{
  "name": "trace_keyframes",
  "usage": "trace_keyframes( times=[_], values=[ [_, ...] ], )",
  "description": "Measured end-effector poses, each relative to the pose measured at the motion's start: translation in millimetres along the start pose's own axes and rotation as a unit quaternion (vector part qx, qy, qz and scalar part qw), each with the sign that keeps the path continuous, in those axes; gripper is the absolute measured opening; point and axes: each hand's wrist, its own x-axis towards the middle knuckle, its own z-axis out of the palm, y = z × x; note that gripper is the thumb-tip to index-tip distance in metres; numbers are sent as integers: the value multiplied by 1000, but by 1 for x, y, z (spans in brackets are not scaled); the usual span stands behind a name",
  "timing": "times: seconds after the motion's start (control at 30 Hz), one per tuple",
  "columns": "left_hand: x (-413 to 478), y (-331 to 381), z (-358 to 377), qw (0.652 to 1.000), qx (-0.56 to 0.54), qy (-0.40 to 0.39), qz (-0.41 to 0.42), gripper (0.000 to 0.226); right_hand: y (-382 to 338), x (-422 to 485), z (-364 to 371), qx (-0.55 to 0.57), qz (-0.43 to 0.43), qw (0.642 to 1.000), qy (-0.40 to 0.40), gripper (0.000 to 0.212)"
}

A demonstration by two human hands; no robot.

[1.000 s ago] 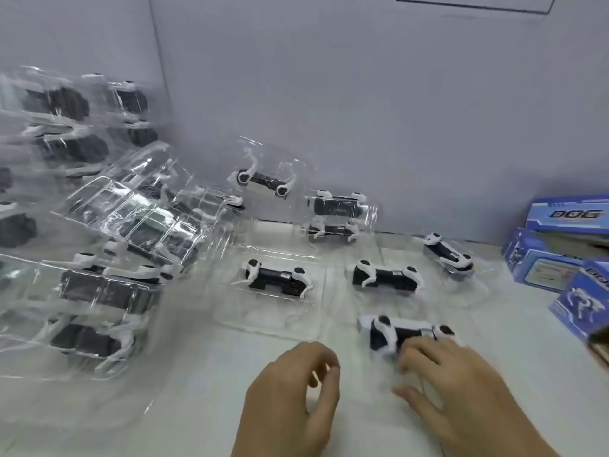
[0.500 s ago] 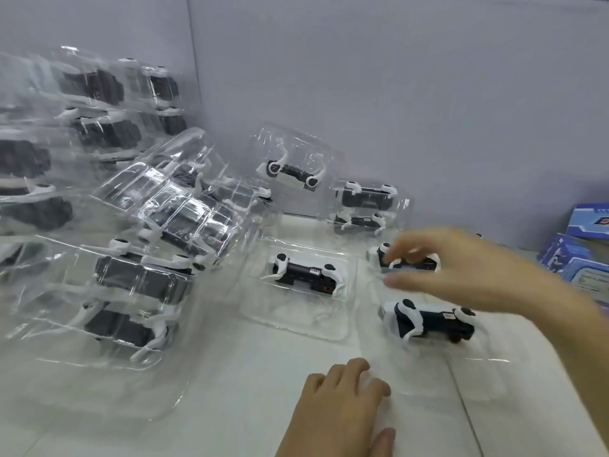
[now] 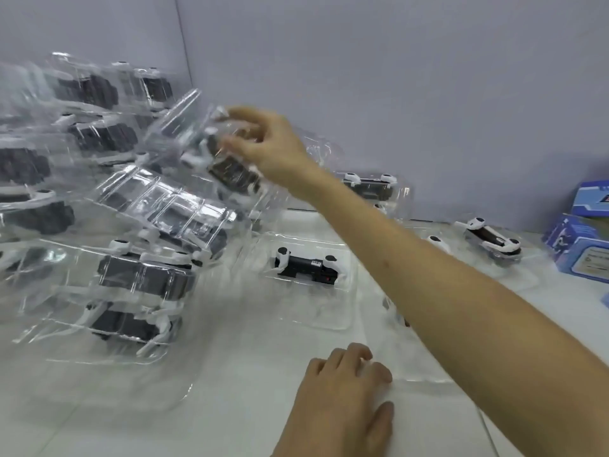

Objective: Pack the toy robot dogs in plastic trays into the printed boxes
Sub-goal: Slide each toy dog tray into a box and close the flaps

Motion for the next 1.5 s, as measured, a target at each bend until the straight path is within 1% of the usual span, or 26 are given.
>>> trace_keyframes(
  times=[0.03,0.1,0.17,0.27,0.3,0.37,0.4,0.43,0.47,0.5,0.53,0.57,0.63,0.67,0.73,0.8,0.87,0.97,1.03,1.1,1.17,1.23,1.3,1.37,1.43,1.5],
  values=[
    [2,0,-1,1000,-16,-5,2,32,-9,-11,-14,-10,-21,999,30,37],
    [1,-4,-3,999,-25,19,2,35,-27,-42,-47,-33,-67,994,76,34],
    [-2,-3,-17,999,-23,40,6,31,-37,-85,-82,-64,-111,987,98,31],
    [-9,0,-64,996,-43,73,0,22,-39,-174,-126,-171,-135,967,132,26],
    [-9,0,-89,994,-28,101,-2,23,-36,-208,-136,-217,-135,956,141,25],
    [-5,-11,-146,981,-1,195,-21,28,-27,-273,-147,-310,-124,933,136,26],
    [-1,-20,-176,970,6,243,-27,29,-21,-301,-147,-353,-115,921,119,29],
    [4,-31,-205,963,26,267,-36,31,-12,-327,-145,-390,-112,909,96,30],
    [11,-43,-230,964,61,253,-61,33,-2,-349,-141,-423,-116,895,77,29],
    [17,-55,-248,970,97,203,-96,38,7,-364,-135,-449,-124,882,64,29],
    [22,-68,-260,975,115,134,-133,46,12,-375,-128,-468,-128,872,59,29],
    [27,-80,-265,978,112,65,-165,55,16,-380,-121,-480,-127,866,54,31],
    [29,-100,-262,971,118,-19,-206,60,15,-380,-109,-487,-132,862,48,38],
    [28,-106,-257,968,130,-40,-212,57,13,-378,-105,-489,-137,860,53,38],
    [25,-119,-248,966,151,-35,-205,37,4,-378,-100,-504,-142,849,70,37],
    [23,-133,-241,971,153,21,-180,19,-5,-386,-97,-513,-132,844,85,42],
    [18,-139,-236,973,139,113,-144,18,-7,-396,-95,-515,-105,846,87,42],
    [11,-128,-238,968,85,230,-60,11,1,-405,-92,-531,-76,842,60,39],
    [6,-113,-241,954,74,291,-9,18,9,-402,-94,-536,-70,839,64,41],
    [-1,-93,-240,943,74,322,37,25,16,-394,-99,-534,-62,840,71,39],
    [-11,-66,-231,945,69,314,57,13,26,-387,-105,-521,-49,850,66,32],
    [-23,-43,-206,944,90,308,75,21,34,-381,-111,-491,-29,868,59,37],
    [-37,-25,-167,946,106,297,82,20,40,-375,-117,-458,-6,888,50,39],
    [-48,-17,-123,952,138,262,80,19,41,-370,-121,-435,20,899,43,38],
    [-56,-15,-86,963,159,206,67,32,42,-368,-124,-423,36,904,38,35],
    [-61,-16,-63,972,111,194,71,30,44,-370,-124,-415,34,909,29,31]
  ],
)
